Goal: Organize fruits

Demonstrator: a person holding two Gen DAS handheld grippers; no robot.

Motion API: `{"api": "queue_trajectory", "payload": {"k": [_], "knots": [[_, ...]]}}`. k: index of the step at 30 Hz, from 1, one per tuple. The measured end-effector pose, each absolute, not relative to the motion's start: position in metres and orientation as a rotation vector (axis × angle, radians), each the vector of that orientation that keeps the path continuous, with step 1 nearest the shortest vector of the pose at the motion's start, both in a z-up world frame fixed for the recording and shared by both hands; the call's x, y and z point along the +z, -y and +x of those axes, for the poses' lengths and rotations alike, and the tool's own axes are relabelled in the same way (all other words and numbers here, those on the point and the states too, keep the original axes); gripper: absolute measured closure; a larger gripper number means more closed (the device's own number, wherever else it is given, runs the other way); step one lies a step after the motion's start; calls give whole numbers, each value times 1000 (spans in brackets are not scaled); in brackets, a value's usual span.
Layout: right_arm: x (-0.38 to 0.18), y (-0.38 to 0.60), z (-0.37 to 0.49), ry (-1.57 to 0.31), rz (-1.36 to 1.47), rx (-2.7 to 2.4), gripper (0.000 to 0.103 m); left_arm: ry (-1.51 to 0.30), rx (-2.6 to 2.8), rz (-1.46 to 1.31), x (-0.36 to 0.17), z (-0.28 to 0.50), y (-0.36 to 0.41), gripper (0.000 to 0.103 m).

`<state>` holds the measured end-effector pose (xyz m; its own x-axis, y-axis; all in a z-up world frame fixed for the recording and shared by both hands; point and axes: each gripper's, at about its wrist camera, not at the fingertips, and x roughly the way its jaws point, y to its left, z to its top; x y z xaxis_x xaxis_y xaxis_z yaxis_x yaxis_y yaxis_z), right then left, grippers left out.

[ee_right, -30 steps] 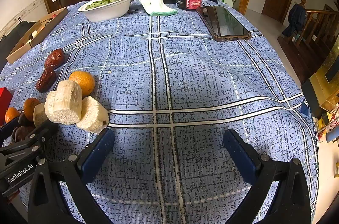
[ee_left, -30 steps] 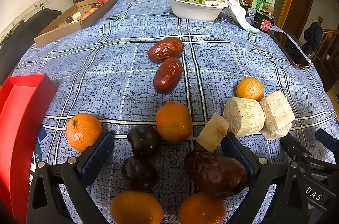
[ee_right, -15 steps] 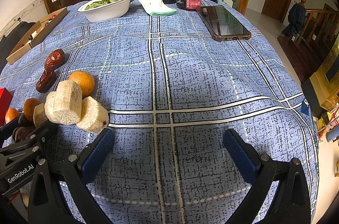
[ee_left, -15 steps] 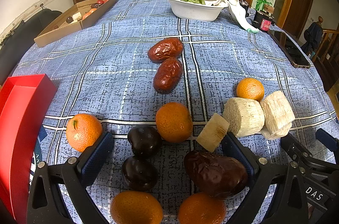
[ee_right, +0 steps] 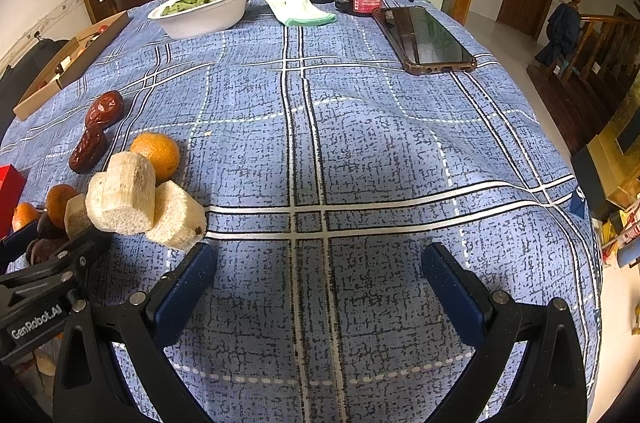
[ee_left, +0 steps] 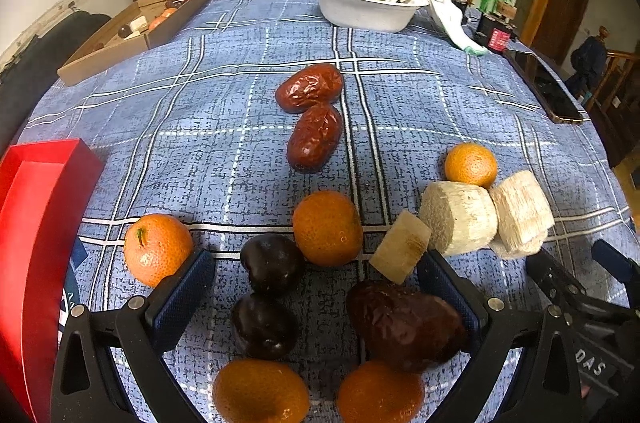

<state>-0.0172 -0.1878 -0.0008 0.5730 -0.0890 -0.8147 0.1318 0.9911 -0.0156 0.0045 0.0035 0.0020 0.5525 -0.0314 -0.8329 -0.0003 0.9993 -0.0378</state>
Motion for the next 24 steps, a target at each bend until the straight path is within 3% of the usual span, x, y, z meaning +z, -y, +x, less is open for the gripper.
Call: {"api": "queue_trajectory", "payload": {"k": [1, 2, 4, 10, 12, 13, 14, 15, 17, 22, 24], "knots": [[-1, 188, -17, -951, 49, -131, 0, -973, -28, -46, 4, 2, -5, 7], [-1, 188, -18, -950, 49, -131, 0, -955, -51, -58, 8, -2, -7, 20], [-1, 188, -19, -947, 52, -126, 0, -936, -82, -57, 15, -10, -9, 30], [5, 205, -29, -884, 182, -49, 0, -566, -61, -47, 108, -93, -66, 30], [7, 209, -32, -871, 210, -45, 5, -470, -47, -36, 139, -118, -89, 23], [9, 207, -34, -871, 192, -67, 12, -441, -43, -34, 151, -126, -100, 8], [13, 201, -37, -865, 147, -92, 26, -401, -41, -33, 166, -135, -113, 0], [22, 191, -44, -847, 91, -90, 34, -371, -42, -30, 174, -139, -121, 0], [42, 169, -60, -798, 47, -35, 34, -348, -53, -25, 183, -137, -134, 0], [71, 105, -87, -747, -12, 182, 33, -520, -98, -129, 147, -109, -149, 2], [61, 81, -85, -800, -36, 270, 35, -588, -169, -163, 120, -107, -147, 19]]}}
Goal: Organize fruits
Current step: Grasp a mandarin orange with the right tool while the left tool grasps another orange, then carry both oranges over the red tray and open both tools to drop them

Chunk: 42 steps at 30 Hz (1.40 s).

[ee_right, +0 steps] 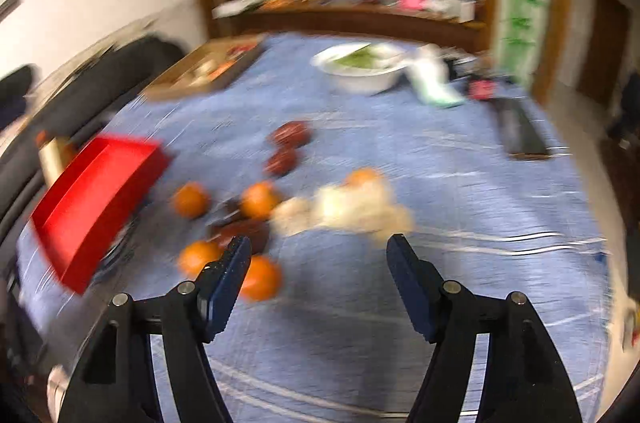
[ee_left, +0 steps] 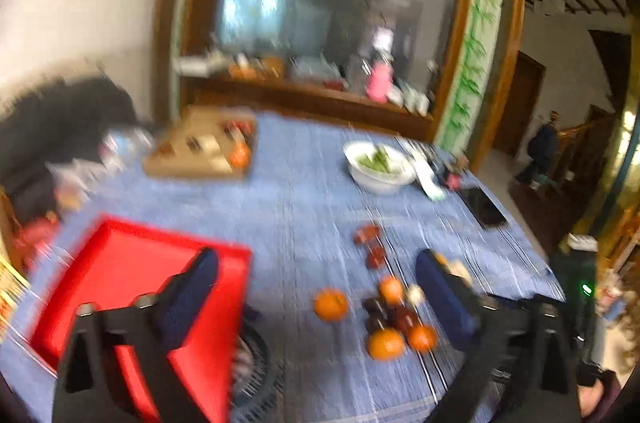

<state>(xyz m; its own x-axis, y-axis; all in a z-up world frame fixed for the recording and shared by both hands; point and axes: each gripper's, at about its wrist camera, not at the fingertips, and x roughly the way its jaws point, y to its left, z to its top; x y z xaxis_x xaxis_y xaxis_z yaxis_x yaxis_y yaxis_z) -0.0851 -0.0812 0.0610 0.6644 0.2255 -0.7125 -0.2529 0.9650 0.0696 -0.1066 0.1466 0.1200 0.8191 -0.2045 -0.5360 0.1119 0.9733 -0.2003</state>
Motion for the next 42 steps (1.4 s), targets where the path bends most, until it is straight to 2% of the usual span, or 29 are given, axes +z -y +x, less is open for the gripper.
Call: {"api": "queue_trajectory", "payload": {"k": [1, 2, 3, 12, 13, 14, 15, 27, 28, 29, 30, 36, 42], "knots": [[55, 74, -84, -813, -50, 286, 38, -625, -205, -172, 109, -105, -145, 35], [50, 68, -84, -825, -64, 297, 48, -655, -227, -183, 99, -105, -144, 44], [44, 62, -82, -841, -75, 314, 51, -689, -248, -204, 89, -102, -145, 46], [13, 53, -63, -919, -75, 384, 52, -766, -280, -241, 57, -89, -140, 46], [10, 51, -61, -919, -81, 384, 55, -772, -288, -232, 55, -89, -136, 46], [8, 50, -60, -933, -69, 410, 68, -782, -300, -223, 54, -88, -132, 46], [8, 50, -60, -939, -48, 437, 72, -790, -309, -213, 54, -86, -127, 46], [22, 96, -88, -912, 51, 383, 72, -922, -400, -81, 25, -70, -65, 46], [23, 98, -89, -910, 48, 378, 72, -930, -397, -76, 22, -68, -63, 49], [25, 99, -91, -907, 45, 374, 72, -936, -378, -63, 19, -67, -62, 67], [28, 100, -93, -903, 44, 374, 72, -936, -374, -63, 18, -67, -63, 67], [44, 86, -102, -867, 23, 400, 72, -877, -366, -178, 36, -80, -98, 68], [70, 45, -107, -822, -17, 489, 72, -733, -224, -311, 77, -104, -185, 67]]}}
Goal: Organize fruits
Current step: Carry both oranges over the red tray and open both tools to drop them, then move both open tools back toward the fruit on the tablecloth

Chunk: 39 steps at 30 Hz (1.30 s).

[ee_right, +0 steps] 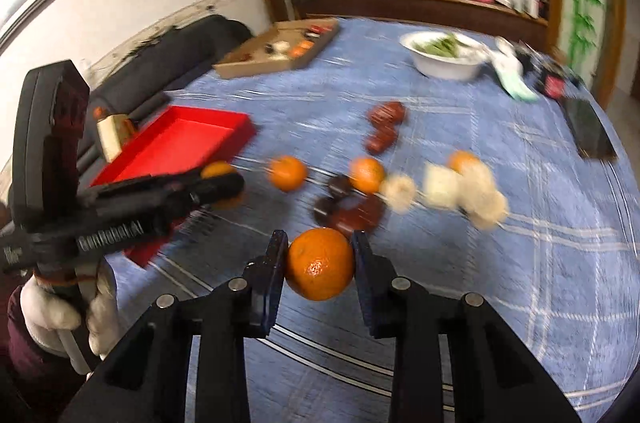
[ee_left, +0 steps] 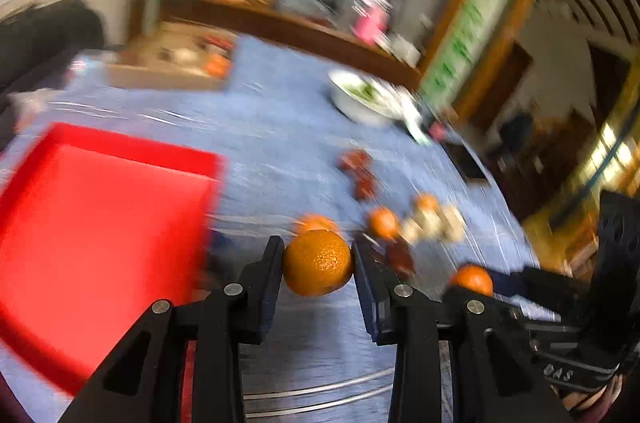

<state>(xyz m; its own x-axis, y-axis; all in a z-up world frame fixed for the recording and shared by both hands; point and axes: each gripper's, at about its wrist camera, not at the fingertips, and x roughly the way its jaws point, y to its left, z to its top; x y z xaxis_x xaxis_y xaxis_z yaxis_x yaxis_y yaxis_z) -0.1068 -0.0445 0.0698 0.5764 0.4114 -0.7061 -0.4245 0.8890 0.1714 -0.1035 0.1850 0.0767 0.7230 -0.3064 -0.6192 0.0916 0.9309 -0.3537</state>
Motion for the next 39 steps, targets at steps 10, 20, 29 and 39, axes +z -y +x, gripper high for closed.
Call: {"api": "queue_trajectory", "payload": {"k": [10, 20, 29, 39], "knots": [[86, -103, -97, -832, -91, 763, 72, -727, 194, -365, 55, -125, -316, 67], [34, -198, -79, -964, -180, 811, 72, -756, 206, -440, 30, -128, -343, 66], [31, -205, -82, -941, -206, 801, 65, -750, 209, -469, 35, -129, -347, 63], [59, -162, -98, -867, -136, 798, 63, -681, 204, -437, 68, -142, -329, 51]]}}
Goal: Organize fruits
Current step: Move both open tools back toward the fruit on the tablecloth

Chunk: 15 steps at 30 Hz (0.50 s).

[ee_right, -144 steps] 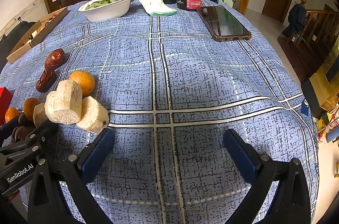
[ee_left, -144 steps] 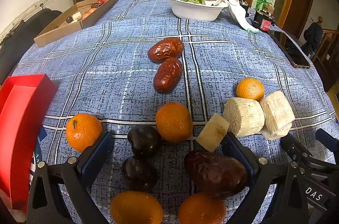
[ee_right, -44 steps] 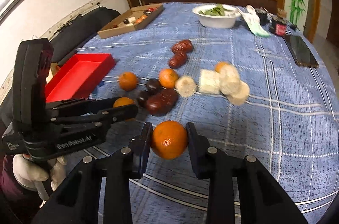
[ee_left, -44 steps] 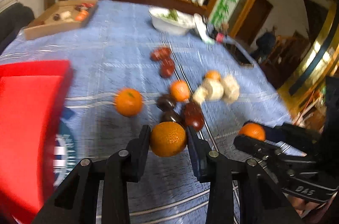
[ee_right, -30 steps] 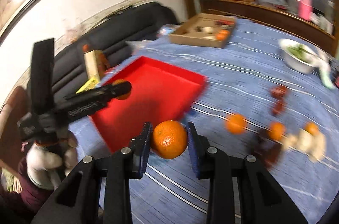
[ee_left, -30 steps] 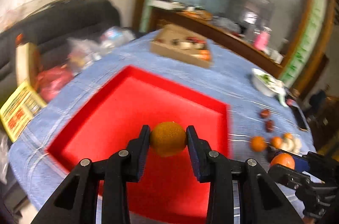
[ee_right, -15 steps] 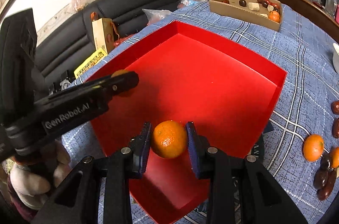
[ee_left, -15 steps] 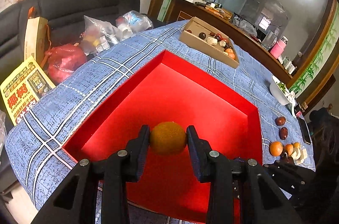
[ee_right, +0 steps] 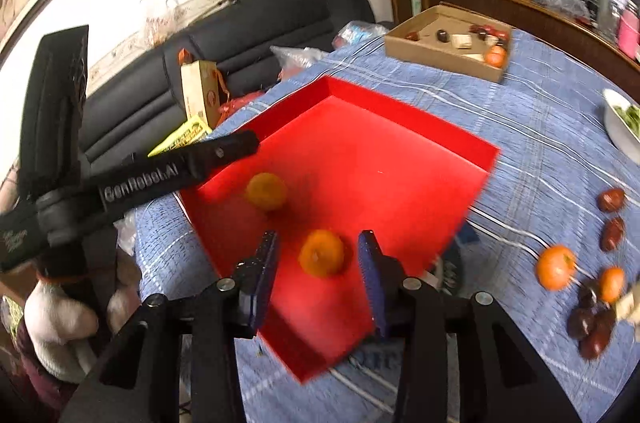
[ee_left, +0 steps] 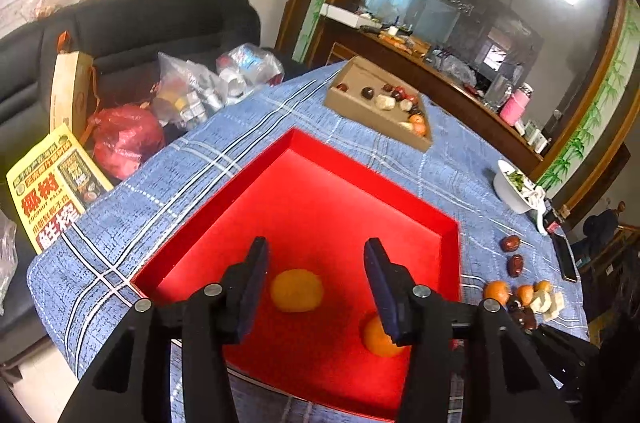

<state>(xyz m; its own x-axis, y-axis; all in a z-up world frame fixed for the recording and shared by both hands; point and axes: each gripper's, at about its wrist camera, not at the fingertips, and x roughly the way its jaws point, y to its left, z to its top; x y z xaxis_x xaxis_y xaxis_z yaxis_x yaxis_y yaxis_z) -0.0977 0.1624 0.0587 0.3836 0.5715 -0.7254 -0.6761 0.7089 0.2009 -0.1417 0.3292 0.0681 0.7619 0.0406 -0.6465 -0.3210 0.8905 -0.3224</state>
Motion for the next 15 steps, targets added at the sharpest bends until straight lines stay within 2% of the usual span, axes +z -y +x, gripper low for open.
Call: {"api": "queue_trajectory", "payload": {"k": [5, 15], "knots": [[66, -88, -102, -844, -28, 703, 59, -672, 163, -396, 78, -142, -305, 47], [43, 68, -87, -874, 97, 358, 59, -737, -16, -306, 77, -117, -226, 48]]}}
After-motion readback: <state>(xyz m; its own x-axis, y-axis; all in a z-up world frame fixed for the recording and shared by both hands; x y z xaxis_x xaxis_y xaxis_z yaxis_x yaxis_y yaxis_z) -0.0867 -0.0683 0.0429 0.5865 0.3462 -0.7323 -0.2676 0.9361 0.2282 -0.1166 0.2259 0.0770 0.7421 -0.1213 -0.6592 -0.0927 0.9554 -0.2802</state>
